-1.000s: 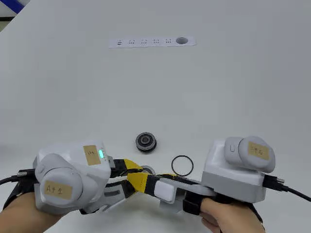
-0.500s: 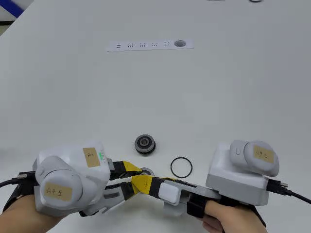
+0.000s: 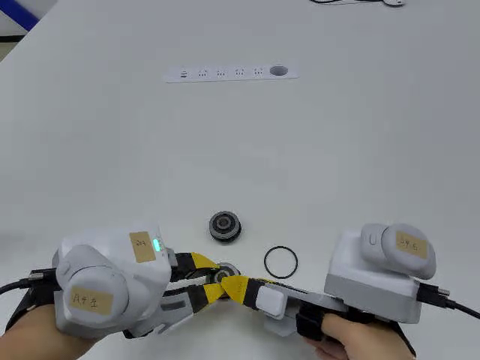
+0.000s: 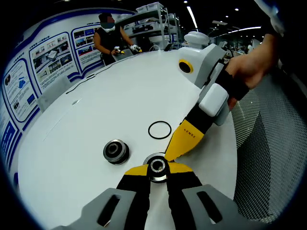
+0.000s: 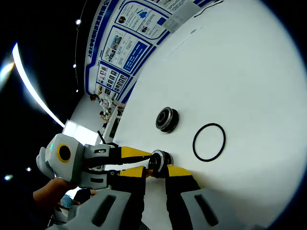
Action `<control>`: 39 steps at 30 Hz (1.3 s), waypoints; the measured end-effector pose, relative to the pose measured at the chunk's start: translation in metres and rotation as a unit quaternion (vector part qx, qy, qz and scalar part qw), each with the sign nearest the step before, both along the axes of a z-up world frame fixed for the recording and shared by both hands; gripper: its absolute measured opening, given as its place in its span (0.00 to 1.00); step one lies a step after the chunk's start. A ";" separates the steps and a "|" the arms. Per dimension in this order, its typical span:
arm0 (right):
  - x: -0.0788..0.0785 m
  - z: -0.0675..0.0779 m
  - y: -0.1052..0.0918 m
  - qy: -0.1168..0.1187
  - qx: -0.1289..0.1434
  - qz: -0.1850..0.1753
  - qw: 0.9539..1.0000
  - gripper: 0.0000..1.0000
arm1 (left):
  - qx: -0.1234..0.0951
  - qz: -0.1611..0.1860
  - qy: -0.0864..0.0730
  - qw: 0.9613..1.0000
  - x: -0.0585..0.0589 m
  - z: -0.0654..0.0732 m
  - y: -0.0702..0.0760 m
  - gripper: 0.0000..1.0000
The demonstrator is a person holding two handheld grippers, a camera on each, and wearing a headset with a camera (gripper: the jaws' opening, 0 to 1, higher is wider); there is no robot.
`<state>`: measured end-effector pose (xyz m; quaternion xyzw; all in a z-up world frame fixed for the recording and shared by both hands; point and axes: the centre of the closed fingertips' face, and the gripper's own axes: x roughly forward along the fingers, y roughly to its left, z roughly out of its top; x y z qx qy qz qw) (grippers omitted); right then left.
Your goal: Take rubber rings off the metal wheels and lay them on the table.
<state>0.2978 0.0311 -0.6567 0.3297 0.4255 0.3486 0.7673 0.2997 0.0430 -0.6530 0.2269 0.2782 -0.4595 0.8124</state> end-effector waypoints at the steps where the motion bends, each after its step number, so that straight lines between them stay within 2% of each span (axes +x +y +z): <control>1: 0.000 -0.001 -0.001 0.001 -0.002 -0.002 1.000 0.15 | 0.000 0.000 0.000 1.000 0.000 0.000 0.000 0.13; 9: 0.002 -0.007 -0.005 0.012 0.000 -0.016 1.000 0.06 | 0.000 0.000 0.000 1.000 0.000 0.000 0.000 0.13; 17: 0.002 -0.005 -0.006 0.015 0.006 -0.020 1.000 0.03 | 0.001 0.000 0.000 1.000 0.000 0.000 0.000 0.13; 22: 0.003 -0.005 -0.007 0.025 0.015 -0.029 0.999 0.02 | 0.001 0.000 0.000 1.000 0.000 0.000 0.000 0.13; 27: 0.003 -0.003 -0.005 0.005 -0.001 -0.021 1.000 0.02 | 0.001 0.001 0.001 1.000 0.000 0.000 0.000 0.13; 31: 0.003 0.000 -0.004 -0.019 -0.019 -0.005 1.000 0.01 | 0.002 0.002 0.001 1.000 0.000 0.000 0.000 0.13; 37: 0.003 0.000 -0.003 -0.033 -0.028 0.001 0.999 0.01 | 0.003 0.001 0.001 1.000 0.000 -0.001 0.000 0.13; 39: 0.003 0.001 -0.002 -0.043 -0.035 0.007 0.998 0.01 | 0.004 0.000 0.001 1.000 0.000 -0.001 0.000 0.13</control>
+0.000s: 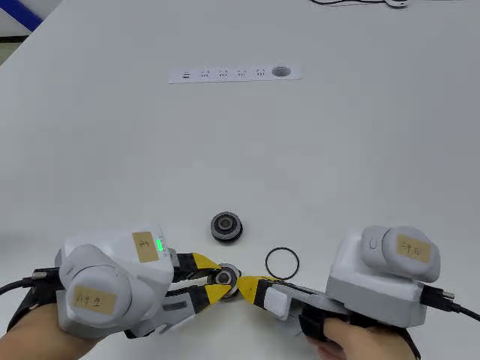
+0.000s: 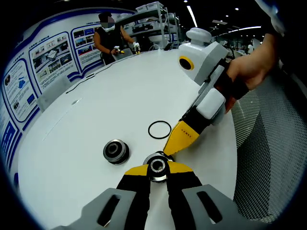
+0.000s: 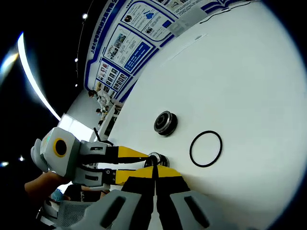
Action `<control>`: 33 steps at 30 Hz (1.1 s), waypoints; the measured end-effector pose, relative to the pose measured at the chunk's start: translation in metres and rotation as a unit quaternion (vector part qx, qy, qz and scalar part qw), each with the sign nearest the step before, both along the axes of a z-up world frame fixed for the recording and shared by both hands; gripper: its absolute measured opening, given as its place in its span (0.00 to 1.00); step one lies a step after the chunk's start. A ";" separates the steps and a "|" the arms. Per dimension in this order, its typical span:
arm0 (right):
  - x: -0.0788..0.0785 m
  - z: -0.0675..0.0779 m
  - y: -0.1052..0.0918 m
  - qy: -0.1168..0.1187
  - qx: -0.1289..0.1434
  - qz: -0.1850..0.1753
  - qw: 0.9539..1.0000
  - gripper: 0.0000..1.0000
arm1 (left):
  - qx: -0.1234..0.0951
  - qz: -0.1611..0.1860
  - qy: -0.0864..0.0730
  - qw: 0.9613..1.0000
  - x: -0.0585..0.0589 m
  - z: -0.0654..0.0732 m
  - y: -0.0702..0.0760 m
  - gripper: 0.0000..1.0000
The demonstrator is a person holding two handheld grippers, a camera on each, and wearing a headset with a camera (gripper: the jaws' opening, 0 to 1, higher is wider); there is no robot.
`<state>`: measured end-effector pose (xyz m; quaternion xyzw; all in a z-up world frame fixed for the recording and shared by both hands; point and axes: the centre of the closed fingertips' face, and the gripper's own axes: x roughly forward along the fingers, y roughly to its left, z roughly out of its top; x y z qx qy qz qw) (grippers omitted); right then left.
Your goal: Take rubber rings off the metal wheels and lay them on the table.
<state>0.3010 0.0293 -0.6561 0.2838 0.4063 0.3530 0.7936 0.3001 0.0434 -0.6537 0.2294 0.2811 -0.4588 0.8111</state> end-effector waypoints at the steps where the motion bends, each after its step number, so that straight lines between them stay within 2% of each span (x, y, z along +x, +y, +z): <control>1: 0.000 0.000 0.001 -0.003 -0.003 0.003 1.000 0.01 | 0.000 -0.001 0.000 1.000 0.000 0.000 0.000 0.13; 8: 0.000 0.000 0.002 -0.027 -0.020 0.018 0.999 0.01 | 0.000 0.000 0.000 1.000 0.000 0.000 0.000 0.13; 12: 0.000 0.001 0.004 -0.050 -0.036 0.032 0.998 0.01 | 0.000 0.001 -0.001 1.000 0.000 0.000 0.000 0.13; 21: 0.001 0.002 0.006 -0.066 -0.041 0.041 0.996 0.01 | 0.001 0.000 -0.001 1.000 0.000 0.000 -0.001 0.13; 22: 0.001 0.002 0.006 -0.080 -0.054 0.050 0.994 0.01 | 0.001 0.000 -0.001 1.000 0.000 0.000 -0.001 0.13; 24: 0.001 0.004 0.008 -0.118 -0.084 0.075 0.987 0.01 | 0.002 0.000 -0.001 1.000 0.000 0.000 -0.001 0.13; 28: 0.001 0.003 0.008 -0.104 -0.073 0.070 0.989 0.01 | 0.002 0.001 -0.001 1.000 0.000 0.000 -0.001 0.13; 33: 0.000 0.005 0.009 -0.110 -0.070 0.073 0.989 0.01 | 0.002 0.000 -0.002 1.000 0.000 0.000 -0.001 0.13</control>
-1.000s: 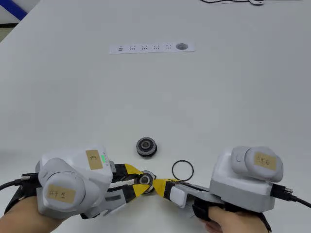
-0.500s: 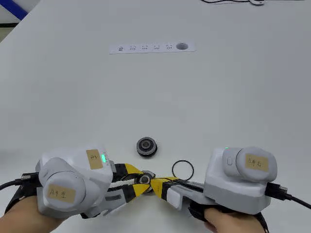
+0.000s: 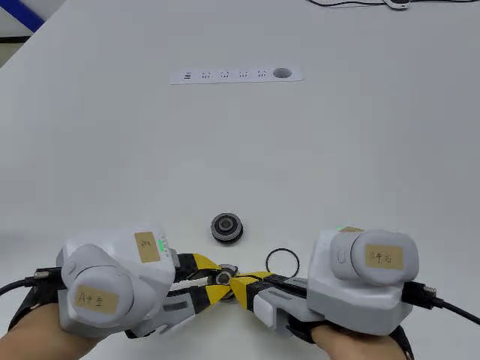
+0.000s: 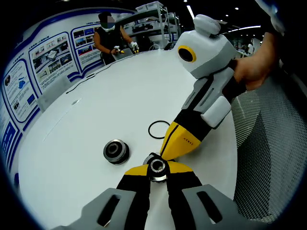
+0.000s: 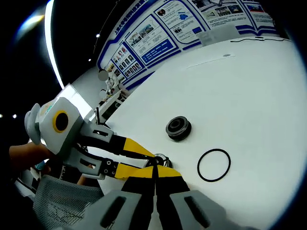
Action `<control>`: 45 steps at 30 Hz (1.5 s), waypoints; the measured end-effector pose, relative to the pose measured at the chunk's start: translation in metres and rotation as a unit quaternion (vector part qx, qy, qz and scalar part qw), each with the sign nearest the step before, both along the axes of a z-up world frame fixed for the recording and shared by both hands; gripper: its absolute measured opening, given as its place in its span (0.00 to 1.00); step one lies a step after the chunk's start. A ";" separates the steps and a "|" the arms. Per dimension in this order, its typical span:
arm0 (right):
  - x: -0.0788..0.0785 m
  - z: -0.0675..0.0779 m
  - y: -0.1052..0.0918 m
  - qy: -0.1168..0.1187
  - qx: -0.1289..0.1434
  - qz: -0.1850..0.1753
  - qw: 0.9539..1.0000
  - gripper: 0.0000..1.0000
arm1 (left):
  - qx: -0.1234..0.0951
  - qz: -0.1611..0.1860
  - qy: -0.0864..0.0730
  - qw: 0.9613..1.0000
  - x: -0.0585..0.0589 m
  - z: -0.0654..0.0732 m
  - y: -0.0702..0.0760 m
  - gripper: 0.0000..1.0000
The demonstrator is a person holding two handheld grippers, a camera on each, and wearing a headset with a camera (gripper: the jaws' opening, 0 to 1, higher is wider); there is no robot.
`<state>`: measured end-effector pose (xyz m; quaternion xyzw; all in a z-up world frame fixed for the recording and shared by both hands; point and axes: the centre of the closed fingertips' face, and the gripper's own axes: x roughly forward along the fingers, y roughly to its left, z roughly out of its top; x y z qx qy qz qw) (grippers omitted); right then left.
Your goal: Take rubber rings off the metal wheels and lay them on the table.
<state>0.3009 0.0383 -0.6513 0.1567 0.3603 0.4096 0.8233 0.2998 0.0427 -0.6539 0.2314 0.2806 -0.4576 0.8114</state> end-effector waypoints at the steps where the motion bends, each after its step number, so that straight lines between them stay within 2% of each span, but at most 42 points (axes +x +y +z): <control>1: 0.000 0.001 0.000 0.000 0.002 0.000 1.000 0.01 | 0.000 -0.001 0.000 1.000 0.000 0.000 0.000 0.13; 14: -0.003 0.008 0.002 0.003 0.021 0.005 1.000 0.01 | -0.001 -0.003 -0.002 1.000 0.000 0.001 0.000 0.13; 17: -0.006 0.011 0.003 0.006 0.030 0.009 0.999 0.01 | 0.000 -0.003 -0.002 1.000 0.000 0.001 0.000 0.13; 18: -0.006 0.017 0.006 0.006 0.047 0.010 0.999 0.01 | 0.000 -0.003 -0.002 1.000 0.000 0.001 0.000 0.13; 21: -0.006 0.018 0.008 -0.004 0.032 0.019 0.999 0.01 | 0.000 -0.002 -0.003 1.000 0.000 0.001 0.000 0.13; 24: -0.005 0.016 0.006 0.008 0.042 0.008 0.999 0.01 | 0.001 -0.001 -0.004 1.000 0.000 0.001 0.000 0.13; 32: -0.002 0.011 -0.002 0.026 0.037 -0.014 0.999 0.01 | 0.004 0.002 -0.006 1.000 0.001 0.002 0.000 0.13; 36: -0.003 0.008 -0.003 0.042 0.043 -0.023 0.998 0.01 | 0.001 0.014 0.000 1.000 0.001 0.002 0.001 0.14; 45: -0.001 0.007 -0.003 0.055 0.055 -0.033 0.996 0.02 | 0.006 0.016 0.000 1.000 0.001 0.003 0.002 0.14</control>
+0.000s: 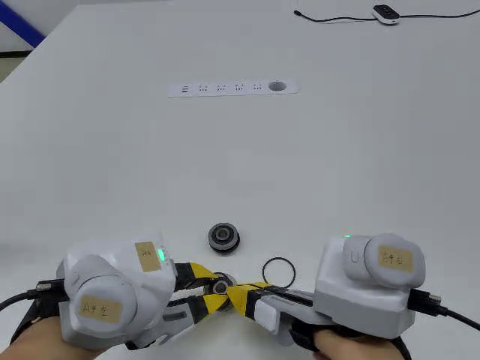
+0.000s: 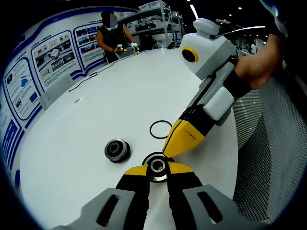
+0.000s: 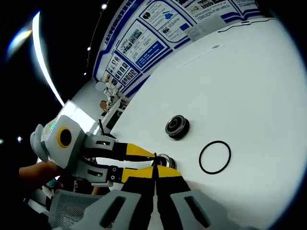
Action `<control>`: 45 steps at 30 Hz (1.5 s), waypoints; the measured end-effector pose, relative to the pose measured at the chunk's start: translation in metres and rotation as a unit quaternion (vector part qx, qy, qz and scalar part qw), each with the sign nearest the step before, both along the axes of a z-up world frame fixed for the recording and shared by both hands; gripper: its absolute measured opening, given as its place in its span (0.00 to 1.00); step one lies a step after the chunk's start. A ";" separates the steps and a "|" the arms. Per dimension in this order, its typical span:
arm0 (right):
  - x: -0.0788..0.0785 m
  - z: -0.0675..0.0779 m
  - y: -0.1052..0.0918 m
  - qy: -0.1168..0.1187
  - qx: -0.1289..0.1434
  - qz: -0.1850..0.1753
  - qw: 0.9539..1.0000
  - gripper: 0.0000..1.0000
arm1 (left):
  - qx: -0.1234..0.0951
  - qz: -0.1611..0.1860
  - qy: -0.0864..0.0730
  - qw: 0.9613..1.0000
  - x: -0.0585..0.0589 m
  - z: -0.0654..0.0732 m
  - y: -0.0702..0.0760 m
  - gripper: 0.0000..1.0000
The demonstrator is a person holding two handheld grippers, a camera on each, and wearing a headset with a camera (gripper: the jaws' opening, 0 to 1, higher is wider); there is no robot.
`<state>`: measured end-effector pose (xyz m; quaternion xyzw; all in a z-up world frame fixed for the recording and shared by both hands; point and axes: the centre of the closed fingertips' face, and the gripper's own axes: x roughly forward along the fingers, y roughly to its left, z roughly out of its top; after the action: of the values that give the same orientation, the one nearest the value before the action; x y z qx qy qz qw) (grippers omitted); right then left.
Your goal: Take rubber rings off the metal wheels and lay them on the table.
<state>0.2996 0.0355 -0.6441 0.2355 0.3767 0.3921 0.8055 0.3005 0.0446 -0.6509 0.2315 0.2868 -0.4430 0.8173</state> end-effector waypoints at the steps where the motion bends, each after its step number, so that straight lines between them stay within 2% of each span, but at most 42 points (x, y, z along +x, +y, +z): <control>1: 0.000 0.000 0.000 0.002 0.003 -0.001 1.000 0.02 | 0.001 -0.001 -0.001 1.000 0.000 0.000 0.001 0.15; 8: 0.001 0.003 0.003 0.012 0.021 -0.007 1.000 0.02 | -0.001 0.003 -0.006 1.000 -0.002 0.007 0.004 0.18; 10: 0.001 0.008 0.004 0.005 0.031 -0.008 0.999 0.02 | 0.000 0.006 -0.008 1.000 -0.002 0.008 0.006 0.18; 12: 0.001 0.016 0.006 -0.002 0.042 -0.007 0.999 0.02 | -0.007 0.015 -0.011 1.000 0.000 0.012 0.009 0.18; 13: 0.003 0.018 0.005 -0.006 0.045 -0.010 0.999 0.02 | -0.019 0.026 -0.008 0.999 0.001 0.015 0.009 0.19; 14: 0.005 0.022 0.005 -0.007 0.054 -0.016 0.998 0.02 | -0.028 0.038 -0.014 0.999 0.005 0.019 0.012 0.19; 16: 0.010 0.027 0.002 -0.005 0.071 -0.030 0.997 0.02 | -0.028 0.047 -0.017 0.998 0.008 0.022 0.015 0.19; 18: 0.013 0.027 -0.002 -0.003 0.072 -0.038 0.997 0.02 | -0.027 0.049 -0.019 0.998 0.008 0.024 0.016 0.19; 23: 0.023 0.021 -0.022 0.006 0.068 -0.078 0.995 0.02 | -0.026 0.051 -0.028 0.998 0.009 0.028 0.017 0.19; 28: 0.033 0.009 -0.049 0.024 0.054 -0.127 0.990 0.02 | -0.027 0.056 -0.033 0.998 0.009 0.031 0.019 0.19; 34: 0.034 -0.008 -0.069 0.062 0.045 -0.166 0.983 0.02 | -0.029 0.060 -0.037 0.997 0.009 0.034 0.021 0.22; 36: 0.034 -0.012 -0.073 0.080 0.051 -0.182 0.979 0.02 | -0.030 0.063 -0.040 0.997 0.010 0.036 0.023 0.22; 40: 0.033 -0.017 -0.079 0.086 0.031 -0.188 0.978 0.02 | -0.032 0.066 -0.041 0.996 0.009 0.038 0.024 0.24; 41: 0.032 -0.018 -0.080 0.088 0.031 -0.192 0.977 0.02 | -0.036 0.067 -0.036 0.996 0.008 0.038 0.023 0.24; 45: 0.030 -0.022 -0.083 0.099 0.024 -0.196 0.975 0.02 | -0.031 0.066 -0.038 0.997 0.007 0.037 0.024 0.23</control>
<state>0.3295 -0.0479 -0.6658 0.3619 0.3913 0.2100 0.8196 0.3073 0.0686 -0.6139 0.2032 0.2560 -0.3880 0.8618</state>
